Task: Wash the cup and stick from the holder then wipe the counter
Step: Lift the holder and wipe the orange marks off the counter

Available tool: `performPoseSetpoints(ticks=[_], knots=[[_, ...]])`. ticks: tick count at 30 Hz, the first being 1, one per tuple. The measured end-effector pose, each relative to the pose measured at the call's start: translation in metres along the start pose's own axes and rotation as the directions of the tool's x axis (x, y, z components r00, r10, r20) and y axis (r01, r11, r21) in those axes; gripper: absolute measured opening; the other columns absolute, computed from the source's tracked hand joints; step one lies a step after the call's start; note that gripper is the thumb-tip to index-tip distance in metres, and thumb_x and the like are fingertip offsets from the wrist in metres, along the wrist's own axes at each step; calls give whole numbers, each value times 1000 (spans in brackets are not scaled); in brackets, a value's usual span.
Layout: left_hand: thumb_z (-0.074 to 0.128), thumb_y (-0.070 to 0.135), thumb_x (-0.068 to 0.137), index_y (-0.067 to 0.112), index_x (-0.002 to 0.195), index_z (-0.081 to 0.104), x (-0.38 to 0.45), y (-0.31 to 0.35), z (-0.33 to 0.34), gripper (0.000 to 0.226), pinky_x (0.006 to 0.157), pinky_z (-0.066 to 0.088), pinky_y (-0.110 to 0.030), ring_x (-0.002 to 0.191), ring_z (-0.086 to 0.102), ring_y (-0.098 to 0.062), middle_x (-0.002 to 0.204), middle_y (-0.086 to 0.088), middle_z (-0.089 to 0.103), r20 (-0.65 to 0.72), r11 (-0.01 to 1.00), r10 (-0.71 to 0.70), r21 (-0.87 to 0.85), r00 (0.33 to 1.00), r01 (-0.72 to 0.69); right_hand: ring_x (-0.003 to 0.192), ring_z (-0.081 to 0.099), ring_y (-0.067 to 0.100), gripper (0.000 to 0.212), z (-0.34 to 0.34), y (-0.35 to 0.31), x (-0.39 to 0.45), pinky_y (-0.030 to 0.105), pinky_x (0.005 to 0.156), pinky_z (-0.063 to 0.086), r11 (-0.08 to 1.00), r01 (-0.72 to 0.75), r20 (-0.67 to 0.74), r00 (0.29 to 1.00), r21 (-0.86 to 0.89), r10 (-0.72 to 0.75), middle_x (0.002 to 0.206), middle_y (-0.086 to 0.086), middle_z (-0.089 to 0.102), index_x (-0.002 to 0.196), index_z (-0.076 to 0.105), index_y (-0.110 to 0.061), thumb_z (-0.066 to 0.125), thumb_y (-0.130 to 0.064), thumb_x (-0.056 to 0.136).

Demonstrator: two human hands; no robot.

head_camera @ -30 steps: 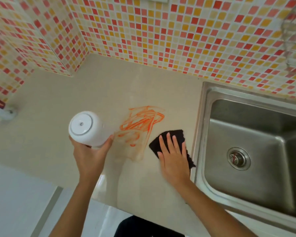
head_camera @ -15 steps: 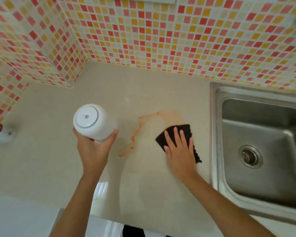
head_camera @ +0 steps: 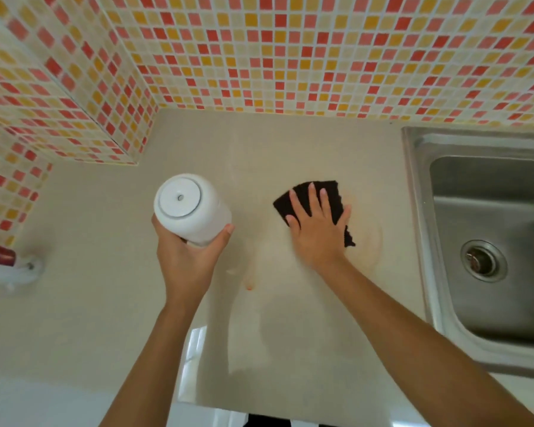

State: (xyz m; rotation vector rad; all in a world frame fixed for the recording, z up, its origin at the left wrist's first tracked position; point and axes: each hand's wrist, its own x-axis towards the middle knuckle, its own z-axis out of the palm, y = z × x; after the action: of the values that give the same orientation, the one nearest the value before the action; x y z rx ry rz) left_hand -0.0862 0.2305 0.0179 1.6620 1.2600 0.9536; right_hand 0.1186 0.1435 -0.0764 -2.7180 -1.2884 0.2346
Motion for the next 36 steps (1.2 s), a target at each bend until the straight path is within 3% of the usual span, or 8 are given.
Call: performPoseSetpoints(ticks=[6, 12, 15, 19, 21, 28, 32, 36], knots=[[88, 37, 63, 34, 138, 31, 15, 2, 4, 94, 104, 46, -37, 122, 53, -5, 134, 9, 53, 27, 1000, 17, -16, 999, -17, 145, 23, 31, 54, 19, -68, -131, 64, 110, 21, 955, 293, -1, 956, 48, -293, 158, 8, 25, 150, 28, -33, 31, -46, 98], [87, 37, 66, 24, 142, 32, 19, -5, 3, 94, 102, 47, -35, 120, 53, -1, 133, 12, 53, 21, 999, 34, -8, 999, -34, 149, 2, 24, 52, 8, -66, 44, 60, 115, 0, 997, 63, 45, 997, 35, -64, 163, 3, 7, 153, 14, -37, 20, -47, 102], [87, 35, 67, 23, 142, 32, 19, -7, 1, 94, 102, 47, -28, 119, 53, 1, 133, 13, 53, 26, 999, 31, -14, 999, -31, 148, 13, 27, 51, 13, -63, -5, 59, 116, 4, 997, 0, -77, 997, 81, 6, 160, 7, 19, 152, 24, -33, 24, -45, 102], [87, 36, 67, 22, 143, 30, 26, -10, 6, 96, 98, 47, -24, 118, 54, 2, 133, 13, 53, 59, 999, 34, -13, 998, -33, 147, 19, 29, 52, 17, -53, -127, 60, 114, 15, 979, 203, -23, 979, 31, -202, 160, 7, 21, 151, 24, -33, 26, -46, 101], [86, 35, 68, 22, 144, 30, 26, -8, 13, 95, 97, 46, -19, 117, 53, 4, 133, 14, 52, 75, 999, 40, -19, 996, -39, 146, 22, 27, 52, 12, -32, -89, 59, 114, 17, 971, 238, -15, 971, 33, -237, 159, 3, 24, 150, 26, -37, 26, -49, 100], [86, 22, 70, 16, 142, 33, 6, -2, 39, 90, 93, 46, -13, 114, 55, 6, 128, 15, 54, 113, 995, 52, -88, 992, -42, 149, -1, 24, 53, -24, 54, 92, 52, 118, -3, 996, -78, 65, 995, 38, 75, 163, 3, 3, 153, 9, -36, 16, -50, 102], [86, 25, 70, 17, 143, 32, 7, 0, 49, 91, 96, 46, -16, 115, 55, 5, 127, 18, 54, 136, 994, 57, -98, 989, -44, 148, 14, 30, 52, -4, 34, -21, 55, 117, 11, 990, -131, -90, 987, 57, 135, 160, 9, 18, 152, 24, -31, 25, -46, 102], [86, 26, 70, 17, 144, 30, 14, 6, 58, 92, 100, 46, -22, 119, 54, 0, 134, 11, 52, 134, 992, 58, -118, 989, -42, 147, 17, 29, 54, 6, 3, -168, 58, 114, 18, 999, -43, -34, 998, 11, 43, 160, 6, 18, 152, 23, -34, 28, -49, 100]])
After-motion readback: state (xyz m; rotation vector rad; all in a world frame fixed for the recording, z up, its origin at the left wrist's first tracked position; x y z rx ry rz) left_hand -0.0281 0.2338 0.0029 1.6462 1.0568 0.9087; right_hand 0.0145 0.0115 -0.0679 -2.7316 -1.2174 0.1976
